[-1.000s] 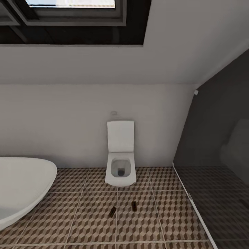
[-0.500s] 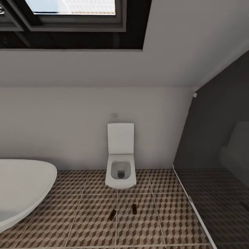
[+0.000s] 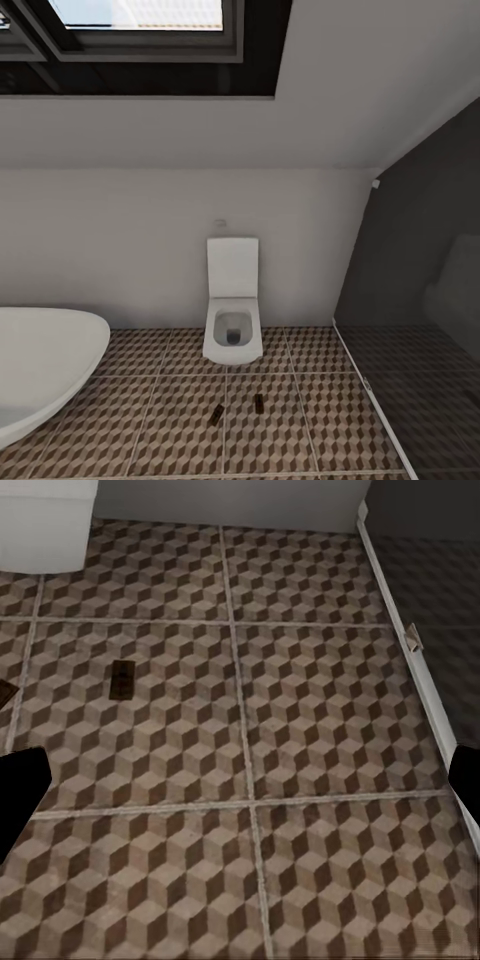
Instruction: Take the four mousetraps from the cabinet in the bathroom and place them on the bathroom floor. Make sure all four end up on the same floor surface, and ensure that at least two of them are either under or directly next to the same bathroom sink.
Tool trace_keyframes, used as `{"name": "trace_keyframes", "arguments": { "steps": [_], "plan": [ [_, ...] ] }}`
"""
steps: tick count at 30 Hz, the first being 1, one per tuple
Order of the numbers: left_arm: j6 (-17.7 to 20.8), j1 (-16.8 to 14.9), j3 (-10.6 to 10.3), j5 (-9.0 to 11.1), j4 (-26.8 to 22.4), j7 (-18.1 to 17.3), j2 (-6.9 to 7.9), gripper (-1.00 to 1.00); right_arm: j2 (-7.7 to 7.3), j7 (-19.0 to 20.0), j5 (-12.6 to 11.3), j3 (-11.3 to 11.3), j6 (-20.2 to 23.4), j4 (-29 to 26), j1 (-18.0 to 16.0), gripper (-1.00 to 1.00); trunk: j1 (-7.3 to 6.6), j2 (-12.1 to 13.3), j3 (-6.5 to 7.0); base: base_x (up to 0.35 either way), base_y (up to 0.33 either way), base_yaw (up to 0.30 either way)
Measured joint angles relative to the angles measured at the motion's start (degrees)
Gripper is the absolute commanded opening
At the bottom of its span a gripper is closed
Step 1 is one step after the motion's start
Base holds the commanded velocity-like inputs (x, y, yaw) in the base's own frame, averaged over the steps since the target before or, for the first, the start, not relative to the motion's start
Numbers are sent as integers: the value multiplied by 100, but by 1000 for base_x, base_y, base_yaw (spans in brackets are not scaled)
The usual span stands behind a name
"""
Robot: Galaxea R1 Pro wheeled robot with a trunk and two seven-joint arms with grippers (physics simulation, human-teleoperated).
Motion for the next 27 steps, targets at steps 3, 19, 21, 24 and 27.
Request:
{"name": "trace_keyframes", "arguments": {
  "steps": [3,19,21,24,27],
  "plan": [
    [-2,1,-3,0,0,0,2,100,-10,-1,0,-1,32,0,0,100,0,0,0,0,0,0],
    [-6,1,-8,1,-2,-9,21,100,14,28,9,0,55,-18,0,100,0,0,0,0,0,0],
    [-6,0,-9,0,-2,-9,21,100,14,28,9,0,55,-18,0,100,0,0,0,0,0,0],
    [-6,0,-8,1,-1,-9,20,100,14,28,9,0,55,-18,0,100,0,0,0,0,0,0],
    [-6,-1,-9,1,-3,-9,21,100,14,28,9,0,55,-18,0,100,0,0,0,0,0,0]
  ]
}}
